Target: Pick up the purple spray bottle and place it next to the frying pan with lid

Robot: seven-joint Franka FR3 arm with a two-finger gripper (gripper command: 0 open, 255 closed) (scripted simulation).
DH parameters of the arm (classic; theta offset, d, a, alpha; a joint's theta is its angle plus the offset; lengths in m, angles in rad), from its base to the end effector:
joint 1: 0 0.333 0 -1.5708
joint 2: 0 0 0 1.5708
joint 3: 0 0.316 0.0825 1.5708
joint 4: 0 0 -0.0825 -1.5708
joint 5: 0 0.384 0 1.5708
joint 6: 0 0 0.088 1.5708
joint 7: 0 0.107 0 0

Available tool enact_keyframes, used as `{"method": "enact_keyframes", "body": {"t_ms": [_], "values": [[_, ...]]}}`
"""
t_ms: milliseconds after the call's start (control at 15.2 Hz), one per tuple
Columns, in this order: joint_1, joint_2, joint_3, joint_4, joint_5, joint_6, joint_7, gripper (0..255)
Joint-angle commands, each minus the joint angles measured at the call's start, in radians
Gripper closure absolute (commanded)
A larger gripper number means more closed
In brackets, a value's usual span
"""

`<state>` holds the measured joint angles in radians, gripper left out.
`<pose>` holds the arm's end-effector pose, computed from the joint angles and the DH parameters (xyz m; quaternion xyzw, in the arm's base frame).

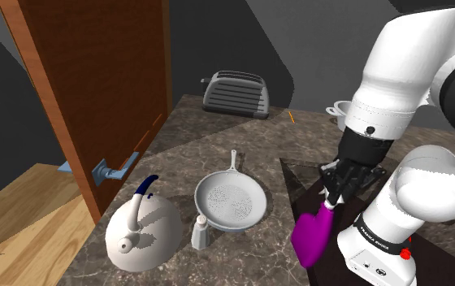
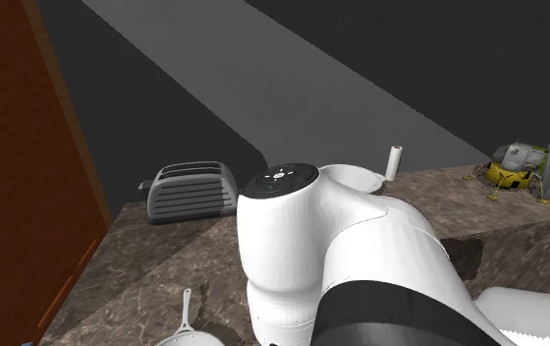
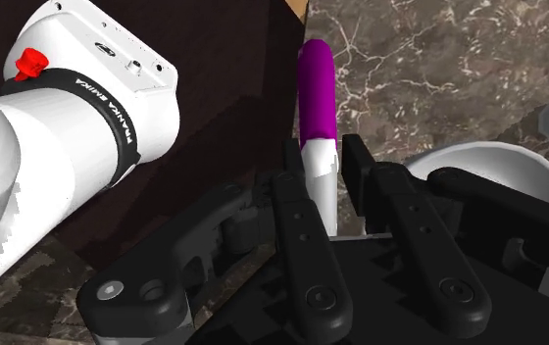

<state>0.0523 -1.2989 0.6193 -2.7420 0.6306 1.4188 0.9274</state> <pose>0.1367 0.2079 0.4583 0.9475 -0.3156 -0.0490 0.0120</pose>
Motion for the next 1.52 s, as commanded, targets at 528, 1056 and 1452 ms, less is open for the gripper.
{"method": "enact_keyframes", "body": {"t_ms": [528, 1056, 1452], "values": [[0.01, -0.008, 0.024, -0.036, 0.023, 0.027, -0.003, 255], [-0.014, 0.015, -0.019, 0.03, -0.021, -0.014, -0.004, 0], [-0.034, 0.041, -0.053, 0.091, -0.056, -0.049, -0.003, 0]]}}
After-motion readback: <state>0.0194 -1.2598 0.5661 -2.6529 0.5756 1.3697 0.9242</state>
